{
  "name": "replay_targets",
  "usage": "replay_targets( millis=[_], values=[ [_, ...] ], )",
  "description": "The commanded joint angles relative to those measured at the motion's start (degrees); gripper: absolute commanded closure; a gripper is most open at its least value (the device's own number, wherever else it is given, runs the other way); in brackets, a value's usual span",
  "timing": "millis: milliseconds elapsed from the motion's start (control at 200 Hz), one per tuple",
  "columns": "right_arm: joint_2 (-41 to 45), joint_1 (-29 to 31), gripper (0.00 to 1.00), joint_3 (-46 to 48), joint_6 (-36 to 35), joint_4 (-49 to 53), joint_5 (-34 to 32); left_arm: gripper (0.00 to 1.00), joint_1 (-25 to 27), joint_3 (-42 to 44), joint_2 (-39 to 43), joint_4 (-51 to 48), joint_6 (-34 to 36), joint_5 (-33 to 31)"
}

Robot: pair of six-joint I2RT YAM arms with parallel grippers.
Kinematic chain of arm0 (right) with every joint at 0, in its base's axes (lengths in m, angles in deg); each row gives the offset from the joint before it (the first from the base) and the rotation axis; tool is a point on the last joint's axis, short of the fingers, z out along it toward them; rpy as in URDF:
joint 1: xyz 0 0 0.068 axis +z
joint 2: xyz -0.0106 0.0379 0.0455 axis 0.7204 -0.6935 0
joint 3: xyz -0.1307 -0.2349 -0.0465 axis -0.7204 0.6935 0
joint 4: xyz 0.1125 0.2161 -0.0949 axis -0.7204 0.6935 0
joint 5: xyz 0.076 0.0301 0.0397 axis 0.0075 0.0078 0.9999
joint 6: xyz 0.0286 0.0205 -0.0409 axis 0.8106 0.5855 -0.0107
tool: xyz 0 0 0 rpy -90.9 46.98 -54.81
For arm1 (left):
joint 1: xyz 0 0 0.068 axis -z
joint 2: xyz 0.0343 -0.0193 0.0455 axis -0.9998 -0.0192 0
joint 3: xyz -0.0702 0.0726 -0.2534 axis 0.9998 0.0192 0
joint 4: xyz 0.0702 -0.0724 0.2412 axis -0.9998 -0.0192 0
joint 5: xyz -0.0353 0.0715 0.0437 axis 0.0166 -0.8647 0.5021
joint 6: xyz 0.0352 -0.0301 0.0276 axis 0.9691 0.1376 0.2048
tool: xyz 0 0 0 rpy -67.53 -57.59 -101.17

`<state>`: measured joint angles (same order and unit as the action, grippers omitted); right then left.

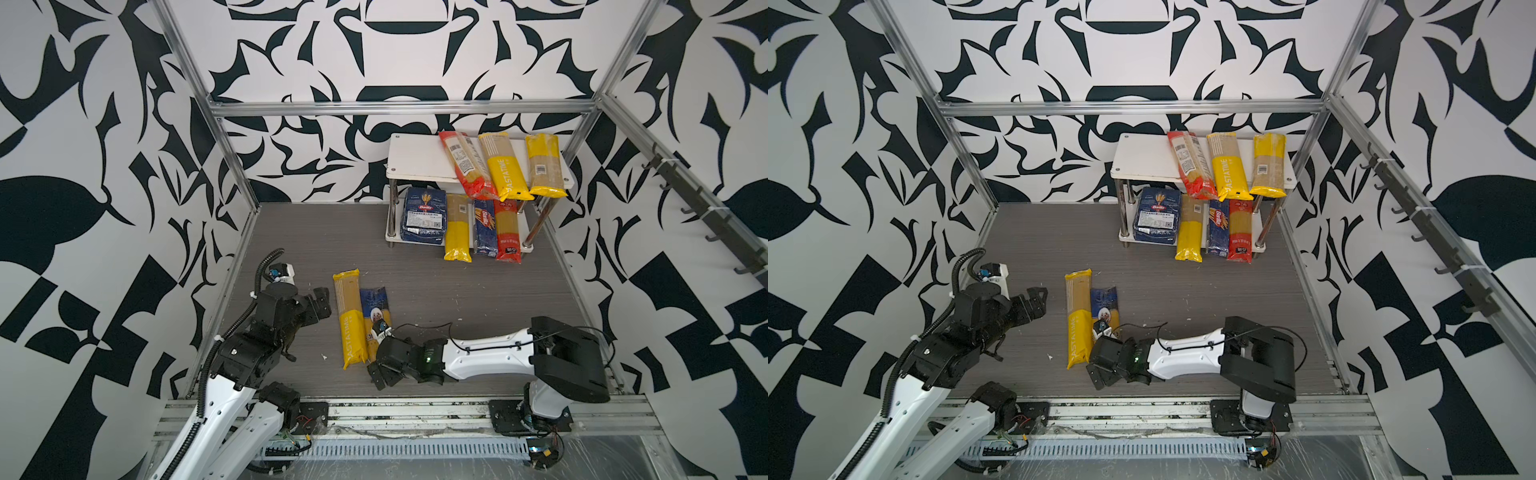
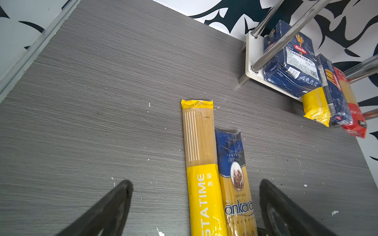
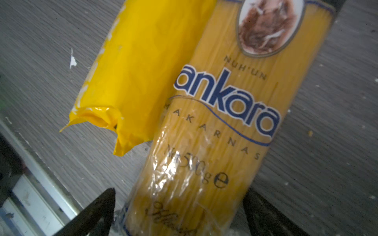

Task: Place and organize the pasta boxes and bags onto the shelf
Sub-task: 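Lower the right gripper onto the blue-and-yellow Ankara bag and close it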

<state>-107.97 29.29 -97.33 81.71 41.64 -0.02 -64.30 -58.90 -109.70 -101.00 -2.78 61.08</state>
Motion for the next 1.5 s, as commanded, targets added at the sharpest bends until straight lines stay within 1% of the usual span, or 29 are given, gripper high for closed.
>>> replay_targets(
  millis=[0,45,60,140,275,485,600,760,960,1045,1145,1180,1250,1280,1315,1330,1355,1495],
  values=[
    [-1.4,0.4,0.00,-2.4,-0.8,1.8,-0.2,0.01,-0.3,0.6,0.2,-0.3,-0.5,-0.1],
    [-2.2,0.4,0.00,-2.7,-0.8,2.4,-0.2,0.01,-0.3,0.6,0.1,-0.3,-0.5,-0.2],
    [-2.7,0.4,0.00,-3.0,-0.8,3.3,-2.5,0.01,-0.3,0.6,0.1,-0.3,-0.5,-0.2],
    [-4.7,0.5,0.00,-4.6,0.0,8.1,-6.6,0.01,-0.3,0.6,0.1,-0.2,-0.5,-0.2],
    [-6.3,0.0,0.00,-4.4,-0.1,11.9,-10.1,0.01,-0.3,0.6,-0.4,0.0,-0.5,-0.2],
    [-4.4,-5.0,0.00,1.8,-0.8,8.8,-7.9,0.01,-0.3,0.8,-1.2,1.0,-0.7,0.1],
    [-2.2,-7.7,0.00,4.6,-2.6,7.8,-7.9,0.01,-0.3,0.8,-1.5,1.1,-0.9,0.4],
    [-0.3,-11.1,0.00,8.4,-4.6,4.7,-6.0,0.01,-0.3,0.7,-1.6,1.2,-1.0,0.2],
    [-1.6,-11.9,0.01,10.3,-4.6,2.7,-5.1,0.01,-0.3,0.7,-1.9,1.3,-1.3,0.1],
    [-3.2,-11.9,0.07,10.7,-3.7,1.7,-3.9,0.01,-0.2,0.6,-2.2,1.6,-1.3,0.2],
    [-5.9,-11.7,0.20,11.4,-2.1,-0.3,-2.3,0.01,-0.3,0.6,-2.5,2.0,-1.4,0.4],
    [-6.6,-11.5,0.25,11.6,-1.7,-0.8,-2.1,0.01,-0.3,0.5,-2.6,2.1,-1.5,0.6],
    [-7.5,-11.4,0.41,12.1,-1.4,-1.5,-1.8,0.01,-0.3,0.5,-2.7,2.1,-1.5,0.7],
    [-7.4,-11.5,0.45,12.6,-1.4,-2.0,-1.5,0.01,-0.3,0.4,-2.6,2.0,-1.5,0.8],
    [-6.9,-11.4,0.48,13.3,-1.2,-3.3,-1.4,0.01,-0.3,0.4,-2.5,1.9,-1.4,0.7],
    [-6.7,-11.4,0.49,13.5,-1.1,-4.0,0.7,0.01,-0.3,0.3,-2.5,1.9,-1.4,0.7],
    [-6.1,-11.5,0.51,14.0,-1.0,-4.6,1.6,0.01,-0.3,0.2,-2.3,1.6,-1.4,0.7],
    [-1.9,-11.5,0.67,15.0,-1.5,-5.2,2.6,0.01,-0.3,-0.9,-1.5,0.4,-1.2,0.0]
  ],
)
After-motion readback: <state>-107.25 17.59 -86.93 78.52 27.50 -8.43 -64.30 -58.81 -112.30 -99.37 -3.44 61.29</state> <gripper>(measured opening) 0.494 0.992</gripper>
